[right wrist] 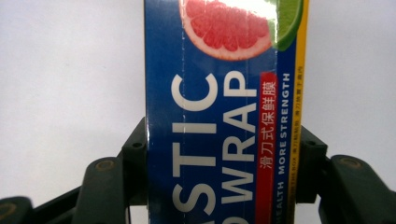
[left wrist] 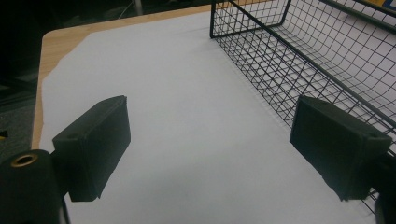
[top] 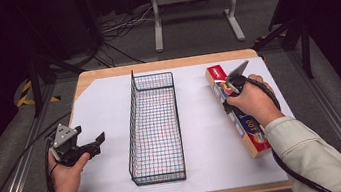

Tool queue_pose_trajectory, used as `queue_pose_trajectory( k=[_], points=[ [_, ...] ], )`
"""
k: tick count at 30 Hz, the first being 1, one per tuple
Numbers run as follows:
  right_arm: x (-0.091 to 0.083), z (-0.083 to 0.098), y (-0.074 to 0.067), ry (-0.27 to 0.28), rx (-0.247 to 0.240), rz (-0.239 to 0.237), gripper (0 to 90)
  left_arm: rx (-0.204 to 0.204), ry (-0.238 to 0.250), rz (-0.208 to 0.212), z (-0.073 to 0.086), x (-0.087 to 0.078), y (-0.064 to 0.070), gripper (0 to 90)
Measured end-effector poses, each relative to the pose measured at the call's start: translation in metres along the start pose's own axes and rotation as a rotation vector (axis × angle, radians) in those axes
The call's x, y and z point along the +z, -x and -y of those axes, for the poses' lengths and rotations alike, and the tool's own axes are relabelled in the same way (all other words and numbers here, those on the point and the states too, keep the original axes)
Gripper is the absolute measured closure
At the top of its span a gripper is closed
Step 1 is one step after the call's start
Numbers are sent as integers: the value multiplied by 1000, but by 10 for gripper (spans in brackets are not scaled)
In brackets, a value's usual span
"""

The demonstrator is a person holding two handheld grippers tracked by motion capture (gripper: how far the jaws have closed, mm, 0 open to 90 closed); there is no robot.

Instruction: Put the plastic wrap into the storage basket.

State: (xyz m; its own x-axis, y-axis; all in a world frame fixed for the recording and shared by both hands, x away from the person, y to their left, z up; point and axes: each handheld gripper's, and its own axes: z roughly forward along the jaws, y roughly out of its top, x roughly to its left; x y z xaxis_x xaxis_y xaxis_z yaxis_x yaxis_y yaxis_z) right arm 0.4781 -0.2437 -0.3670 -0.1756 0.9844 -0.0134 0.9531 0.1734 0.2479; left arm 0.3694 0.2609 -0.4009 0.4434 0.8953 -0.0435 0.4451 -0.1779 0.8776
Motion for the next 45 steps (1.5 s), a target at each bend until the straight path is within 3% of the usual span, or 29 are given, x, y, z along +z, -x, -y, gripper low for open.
queue_pose_trajectory(
  k=[10, 16, 25, 30, 34, 45],
  points=[
    [-25, -5, -6, 22, 77, -2, 407, 2, -2, -6, 0, 0, -1, 128],
    [-38, -5, -10, 48, 95, 7, 408, 2, 0, -6, 0, 0, -1, 128],
    [-52, -9, -20, 41, 172, 1, 407, 2, 0, -5, 0, 0, -1, 128],
    [-59, -12, -33, 52, 195, 12, 407, -1, 4, -7, 0, -1, -1, 129],
    [-63, -16, -48, 48, 212, -1, 407, 29, -9, -11, 1, -1, 2, 128],
    [-67, -25, -89, 47, 209, -14, 407, 36, -7, -12, 1, -1, 2, 129]
  ],
)
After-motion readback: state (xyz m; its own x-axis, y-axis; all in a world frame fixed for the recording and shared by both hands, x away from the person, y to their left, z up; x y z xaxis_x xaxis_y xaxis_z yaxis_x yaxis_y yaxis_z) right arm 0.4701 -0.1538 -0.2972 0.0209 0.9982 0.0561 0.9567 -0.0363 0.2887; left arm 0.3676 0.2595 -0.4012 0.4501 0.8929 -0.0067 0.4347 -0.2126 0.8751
